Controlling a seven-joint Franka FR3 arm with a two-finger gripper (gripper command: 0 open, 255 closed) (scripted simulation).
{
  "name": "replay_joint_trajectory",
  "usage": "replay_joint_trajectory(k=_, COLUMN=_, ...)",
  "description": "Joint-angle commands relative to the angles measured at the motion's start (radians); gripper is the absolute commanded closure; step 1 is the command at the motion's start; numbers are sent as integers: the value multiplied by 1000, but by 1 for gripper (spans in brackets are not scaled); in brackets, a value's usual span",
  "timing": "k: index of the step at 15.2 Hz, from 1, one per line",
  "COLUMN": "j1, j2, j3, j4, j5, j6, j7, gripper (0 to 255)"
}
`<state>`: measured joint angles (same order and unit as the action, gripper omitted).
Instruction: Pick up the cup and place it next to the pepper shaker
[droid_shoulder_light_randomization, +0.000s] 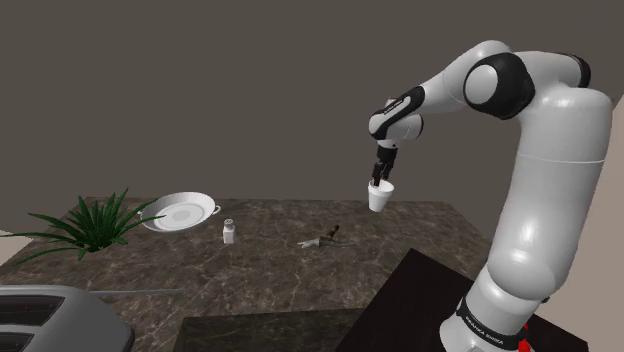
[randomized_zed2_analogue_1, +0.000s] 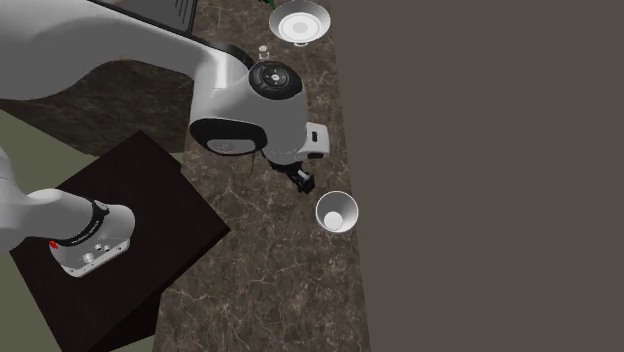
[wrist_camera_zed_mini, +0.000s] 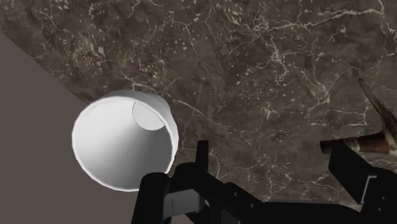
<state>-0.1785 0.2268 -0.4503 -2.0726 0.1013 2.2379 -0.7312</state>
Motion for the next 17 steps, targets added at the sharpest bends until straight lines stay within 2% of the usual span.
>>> replay_joint_trajectory(k=1, j1=-25, j2=87, j3=6, j4=65, j5=37, j6=17, j7=-42, gripper=0)
replay_joint_trajectory(k=8, j1=-126, j2=333, j3=41, j4=299, j5=114, j6=26, j7=-141, gripper=0)
replay_joint_trajectory(k=17, j1=-144, j2=398, j3=63, j4=290, j5=143, j6=97, j7=-158, gripper=0)
